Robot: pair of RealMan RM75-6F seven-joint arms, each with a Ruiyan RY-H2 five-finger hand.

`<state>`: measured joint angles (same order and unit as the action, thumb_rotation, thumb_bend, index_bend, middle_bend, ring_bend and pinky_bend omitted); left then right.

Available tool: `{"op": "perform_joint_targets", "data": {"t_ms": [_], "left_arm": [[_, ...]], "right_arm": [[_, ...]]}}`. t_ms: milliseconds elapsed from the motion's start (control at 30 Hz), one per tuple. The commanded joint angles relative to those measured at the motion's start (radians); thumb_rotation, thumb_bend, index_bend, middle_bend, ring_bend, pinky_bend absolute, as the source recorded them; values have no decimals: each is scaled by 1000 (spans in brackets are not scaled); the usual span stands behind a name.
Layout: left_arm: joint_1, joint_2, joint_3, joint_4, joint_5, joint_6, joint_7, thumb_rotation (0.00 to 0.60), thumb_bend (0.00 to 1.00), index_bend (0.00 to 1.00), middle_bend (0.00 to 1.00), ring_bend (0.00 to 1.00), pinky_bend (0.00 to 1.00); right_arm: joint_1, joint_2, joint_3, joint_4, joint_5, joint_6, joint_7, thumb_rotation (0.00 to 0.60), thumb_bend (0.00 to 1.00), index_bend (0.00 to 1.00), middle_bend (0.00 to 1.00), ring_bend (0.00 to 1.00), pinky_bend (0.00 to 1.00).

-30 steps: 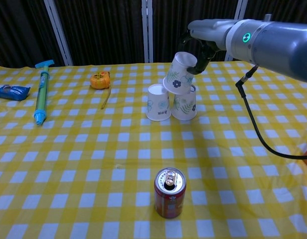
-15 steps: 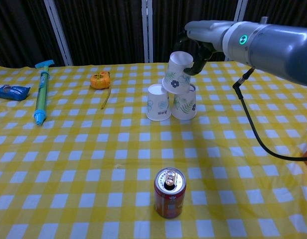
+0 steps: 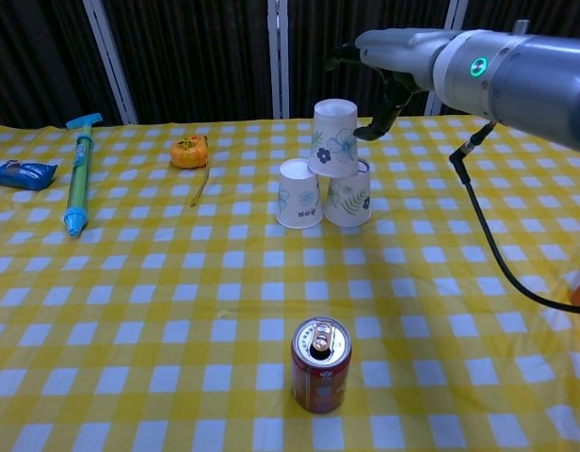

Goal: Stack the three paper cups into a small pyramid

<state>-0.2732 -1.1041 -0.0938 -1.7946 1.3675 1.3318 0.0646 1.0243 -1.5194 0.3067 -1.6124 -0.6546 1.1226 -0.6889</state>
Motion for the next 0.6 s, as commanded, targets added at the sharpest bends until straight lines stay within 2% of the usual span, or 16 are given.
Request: {"op": "perform_joint_targets", "data": {"t_ms": [33,100,200,233,367,433,500,600], "left_arm": [[2,1,-3,3,-6,1,-1,600,336,0,0,0,0],[3,1,-4,5,-9,1,2,600,337,0,0,0,0],[4,-1,-2,7,-11,0,10,600,336,0,0,0,0],[5,-2,1,8,-11,-1,16,600,337,0,0,0,0],[7,-9,8,15,-8,-2,32,600,332,0,0,0,0],[9,-14,11,21,-8,-1,41,600,296,0,0,0,0],[11,-18,14,27,-11,-2,50,600,246,0,0,0,0],[14,-27,17,34,-16,1,73,600,241,0,0,0,0]], "right_arm": [[-62,47,-34,-66,-53,49,41,600,228,108,0,0,0],[-107,77,-62,-104,-96,79,77,600,227,106,0,0,0],[-209,139,-139,-149,-207,152,153,600,227,95,0,0,0],[-269,167,-185,-152,-270,192,205,600,227,89,0,0,0],[-410,215,-281,-106,-371,269,350,600,215,44,0,0,0],[-472,229,-319,-65,-404,295,422,600,209,28,0,0,0],[-514,236,-342,-32,-424,311,468,600,206,21,0,0,0],[-585,235,-369,30,-464,349,543,600,206,20,0,0,0]]}}
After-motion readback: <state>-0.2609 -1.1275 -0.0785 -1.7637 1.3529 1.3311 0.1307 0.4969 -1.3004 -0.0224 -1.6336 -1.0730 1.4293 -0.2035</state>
